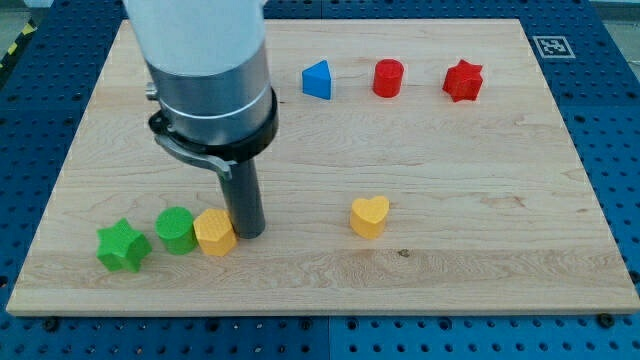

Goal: Slide the yellow heart slightly left

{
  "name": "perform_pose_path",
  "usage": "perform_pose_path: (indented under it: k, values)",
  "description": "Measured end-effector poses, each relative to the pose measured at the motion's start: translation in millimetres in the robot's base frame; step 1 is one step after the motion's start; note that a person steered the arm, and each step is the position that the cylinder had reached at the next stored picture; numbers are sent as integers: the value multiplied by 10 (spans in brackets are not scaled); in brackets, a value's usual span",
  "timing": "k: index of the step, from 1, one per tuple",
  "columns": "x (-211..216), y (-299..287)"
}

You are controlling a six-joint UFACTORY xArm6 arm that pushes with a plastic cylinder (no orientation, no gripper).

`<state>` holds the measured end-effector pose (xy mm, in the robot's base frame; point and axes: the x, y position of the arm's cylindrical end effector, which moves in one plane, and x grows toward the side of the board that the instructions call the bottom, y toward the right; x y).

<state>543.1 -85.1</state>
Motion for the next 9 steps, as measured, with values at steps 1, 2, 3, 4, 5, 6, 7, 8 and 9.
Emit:
perform_pose_path:
  k: [1,2,3,4,5,6,7,8,9]
  values:
    - [0,-80]
    - [23,352]
    - [152,1109]
    - [442,1741]
    - [225,2463]
    - [-257,2617]
    - [-299,2231]
    - [-289,1822]
    - [-228,1467]
